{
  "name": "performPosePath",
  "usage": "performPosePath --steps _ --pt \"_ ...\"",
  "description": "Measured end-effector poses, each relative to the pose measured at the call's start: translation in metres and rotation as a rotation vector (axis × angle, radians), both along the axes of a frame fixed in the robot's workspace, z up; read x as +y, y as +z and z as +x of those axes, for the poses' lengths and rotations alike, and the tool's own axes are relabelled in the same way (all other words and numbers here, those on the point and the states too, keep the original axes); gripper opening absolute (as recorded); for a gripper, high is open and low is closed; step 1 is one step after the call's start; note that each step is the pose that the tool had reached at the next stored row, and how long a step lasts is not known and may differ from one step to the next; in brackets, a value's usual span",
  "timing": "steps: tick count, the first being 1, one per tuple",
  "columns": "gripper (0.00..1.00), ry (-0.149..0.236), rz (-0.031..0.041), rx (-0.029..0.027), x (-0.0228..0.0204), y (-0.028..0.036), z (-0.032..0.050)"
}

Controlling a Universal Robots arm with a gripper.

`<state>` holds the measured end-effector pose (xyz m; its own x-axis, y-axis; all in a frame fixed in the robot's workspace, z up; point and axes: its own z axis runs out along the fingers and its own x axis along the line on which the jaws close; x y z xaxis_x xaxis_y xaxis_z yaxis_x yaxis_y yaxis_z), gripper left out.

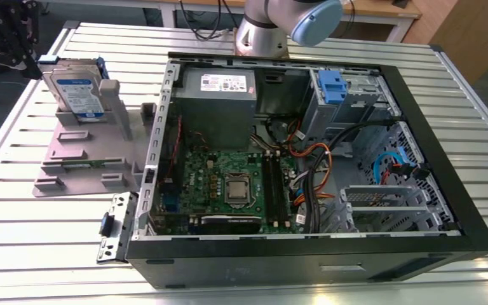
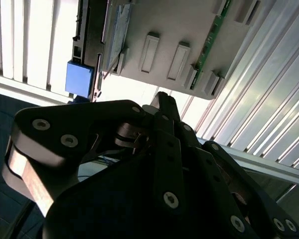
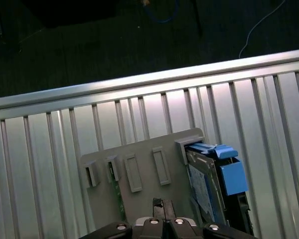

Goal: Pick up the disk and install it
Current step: 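Pick up the disk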

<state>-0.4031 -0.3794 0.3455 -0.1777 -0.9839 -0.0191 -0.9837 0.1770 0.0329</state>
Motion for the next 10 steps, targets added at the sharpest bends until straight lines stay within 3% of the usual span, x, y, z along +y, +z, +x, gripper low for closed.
performPosePath --steps 10 --pt "0.1 0.032 0.0 0.0 0.0 0.0 0.0"
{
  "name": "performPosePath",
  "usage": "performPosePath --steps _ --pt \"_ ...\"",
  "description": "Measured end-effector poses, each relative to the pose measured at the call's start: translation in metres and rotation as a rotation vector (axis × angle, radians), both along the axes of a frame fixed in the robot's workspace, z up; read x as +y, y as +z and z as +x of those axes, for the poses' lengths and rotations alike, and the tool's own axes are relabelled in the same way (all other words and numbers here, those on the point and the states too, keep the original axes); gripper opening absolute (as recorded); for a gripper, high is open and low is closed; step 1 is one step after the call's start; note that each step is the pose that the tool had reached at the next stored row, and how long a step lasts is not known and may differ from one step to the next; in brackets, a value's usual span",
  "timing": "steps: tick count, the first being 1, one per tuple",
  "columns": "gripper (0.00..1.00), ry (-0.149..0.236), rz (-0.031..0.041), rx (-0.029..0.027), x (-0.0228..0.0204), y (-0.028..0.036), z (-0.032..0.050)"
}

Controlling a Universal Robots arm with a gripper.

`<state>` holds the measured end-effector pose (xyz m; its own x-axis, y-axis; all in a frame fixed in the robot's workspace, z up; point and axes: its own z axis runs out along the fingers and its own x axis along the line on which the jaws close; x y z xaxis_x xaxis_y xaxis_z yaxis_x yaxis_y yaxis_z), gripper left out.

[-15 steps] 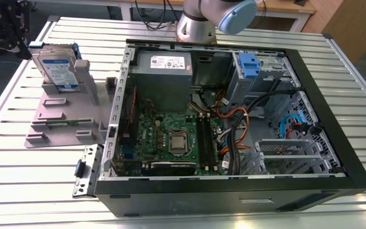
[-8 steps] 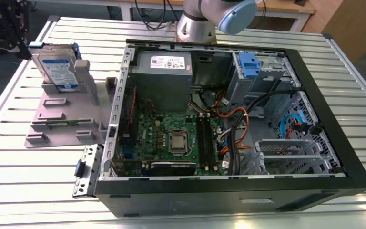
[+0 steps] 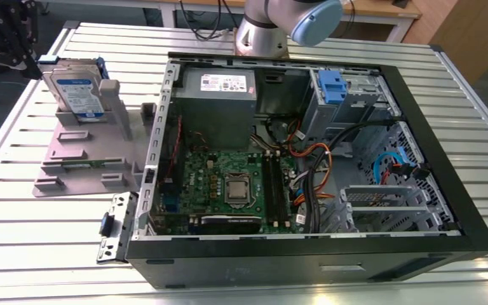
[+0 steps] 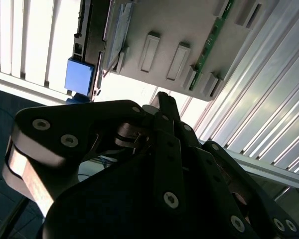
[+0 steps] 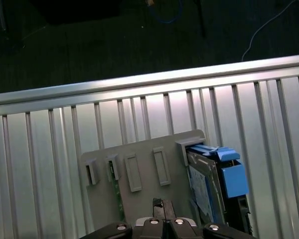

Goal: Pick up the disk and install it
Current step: 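Pick up the disk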

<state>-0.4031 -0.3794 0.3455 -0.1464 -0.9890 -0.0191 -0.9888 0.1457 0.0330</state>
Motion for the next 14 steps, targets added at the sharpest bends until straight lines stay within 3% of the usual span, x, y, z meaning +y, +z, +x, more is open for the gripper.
performPosePath --steps 14 --pt "0.1 0.046 -0.0001 -0.0001 0.0 0.0 0.0"
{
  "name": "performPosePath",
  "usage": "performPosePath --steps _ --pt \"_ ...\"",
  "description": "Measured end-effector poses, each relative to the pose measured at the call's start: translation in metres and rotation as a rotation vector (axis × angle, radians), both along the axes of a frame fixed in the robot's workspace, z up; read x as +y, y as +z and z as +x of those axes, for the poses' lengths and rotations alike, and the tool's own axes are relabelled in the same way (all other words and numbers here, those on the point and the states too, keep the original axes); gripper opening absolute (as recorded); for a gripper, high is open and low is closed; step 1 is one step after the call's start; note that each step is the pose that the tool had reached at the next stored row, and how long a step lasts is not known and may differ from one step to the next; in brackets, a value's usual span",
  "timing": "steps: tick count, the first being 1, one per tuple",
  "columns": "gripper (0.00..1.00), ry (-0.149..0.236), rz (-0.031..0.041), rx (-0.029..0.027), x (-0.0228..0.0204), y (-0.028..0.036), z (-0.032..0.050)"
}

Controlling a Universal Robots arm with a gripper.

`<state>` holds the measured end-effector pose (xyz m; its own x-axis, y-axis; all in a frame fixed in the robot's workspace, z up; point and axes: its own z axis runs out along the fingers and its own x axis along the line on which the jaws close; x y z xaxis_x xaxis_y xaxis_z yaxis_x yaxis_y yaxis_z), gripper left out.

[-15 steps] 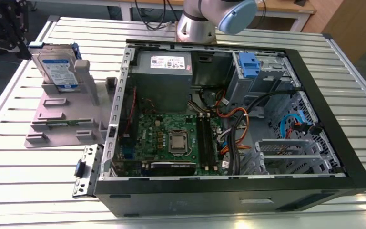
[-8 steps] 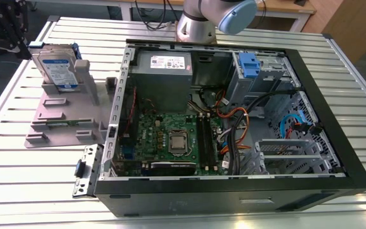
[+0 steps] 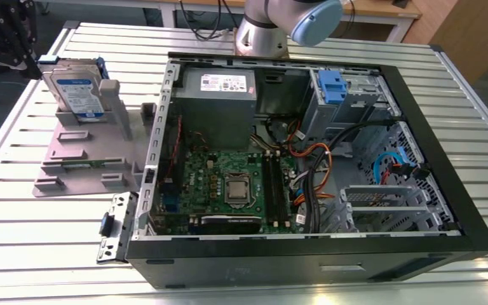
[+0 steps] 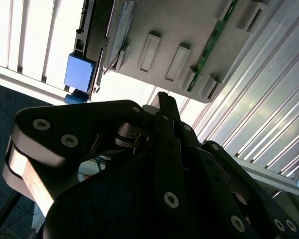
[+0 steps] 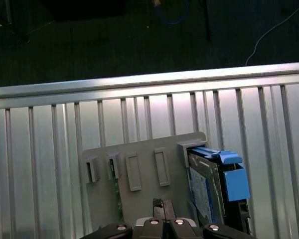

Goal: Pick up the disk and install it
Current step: 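Pick up the disk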

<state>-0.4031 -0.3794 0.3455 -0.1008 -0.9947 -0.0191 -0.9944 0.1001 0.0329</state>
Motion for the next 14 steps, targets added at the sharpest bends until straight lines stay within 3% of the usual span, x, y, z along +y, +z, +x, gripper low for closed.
performPosePath --steps 14 --pt "0.1 0.045 -0.0002 0.0 0.0 0.0 0.0"
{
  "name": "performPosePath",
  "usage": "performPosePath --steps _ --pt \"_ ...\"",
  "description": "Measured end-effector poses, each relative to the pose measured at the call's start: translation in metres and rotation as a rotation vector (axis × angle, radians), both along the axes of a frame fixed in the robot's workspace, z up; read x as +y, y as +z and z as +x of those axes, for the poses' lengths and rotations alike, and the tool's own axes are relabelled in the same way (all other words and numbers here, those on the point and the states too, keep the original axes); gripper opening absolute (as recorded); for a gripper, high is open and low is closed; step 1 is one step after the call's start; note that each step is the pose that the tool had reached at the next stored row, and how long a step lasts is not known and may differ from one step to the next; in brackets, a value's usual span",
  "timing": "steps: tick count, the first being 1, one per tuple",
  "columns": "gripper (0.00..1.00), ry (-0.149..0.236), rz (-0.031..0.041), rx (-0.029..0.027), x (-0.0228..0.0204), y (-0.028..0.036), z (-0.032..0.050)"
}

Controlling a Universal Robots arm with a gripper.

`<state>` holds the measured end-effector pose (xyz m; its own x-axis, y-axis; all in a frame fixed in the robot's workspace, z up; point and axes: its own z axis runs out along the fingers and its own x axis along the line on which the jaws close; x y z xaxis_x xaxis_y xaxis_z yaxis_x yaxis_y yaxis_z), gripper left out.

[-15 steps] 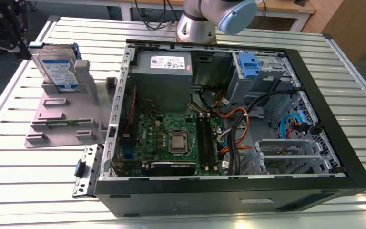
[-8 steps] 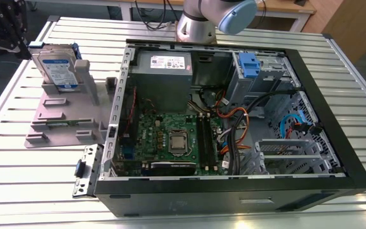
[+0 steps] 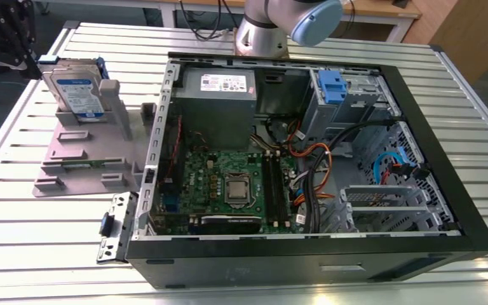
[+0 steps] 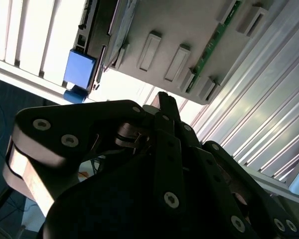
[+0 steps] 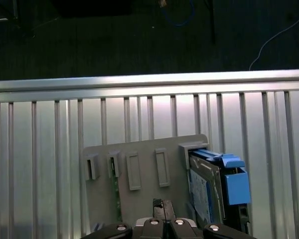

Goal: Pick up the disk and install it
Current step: 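Pick up the disk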

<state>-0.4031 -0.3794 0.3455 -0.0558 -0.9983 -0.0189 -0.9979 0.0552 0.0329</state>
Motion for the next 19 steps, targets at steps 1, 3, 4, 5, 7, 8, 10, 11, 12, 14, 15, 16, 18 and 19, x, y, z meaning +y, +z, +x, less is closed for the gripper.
performPosePath --steps 1,3,4,5,7,8,10,11,12,14,15,16,18,19 --pt "0.1 0.003 0.0 0.0 0.0 0.0 0.0" --pt "0.1 0.01 -0.0001 0.0 0.0 0.0 0.0" --pt "0.1 0.013 0.0 0.0 0.0 0.0 0.0" --pt "0.1 0.016 -0.0001 0.0 0.0 0.0 0.0" --pt "0.1 0.023 -0.0001 0.0 0.0 0.0 0.0" --pt "0.1 0.026 -0.0001 0.0 0.0 0.0 0.0" --pt "0.1 0.033 -0.0001 0.0 0.0 0.0 0.0" --pt "0.1 0.036 -0.0001 0.0 0.0 0.0 0.0" --pt "0.1 0.039 -0.0001 0.0 0.0 0.0 0.0" --pt "0.1 0.046 -0.0001 0.0 0.0 0.0 0.0" --pt "0.1 0.049 -0.0002 0.0 0.0 0.0 0.0" --pt "0.1 0.052 -0.0001 0.0 0.0 0.0 0.0" --pt "0.1 0.059 -0.0002 0.0 0.0 0.0 0.0" --pt "0.1 0.062 -0.0002 0.0 0.0 0.0 0.0"
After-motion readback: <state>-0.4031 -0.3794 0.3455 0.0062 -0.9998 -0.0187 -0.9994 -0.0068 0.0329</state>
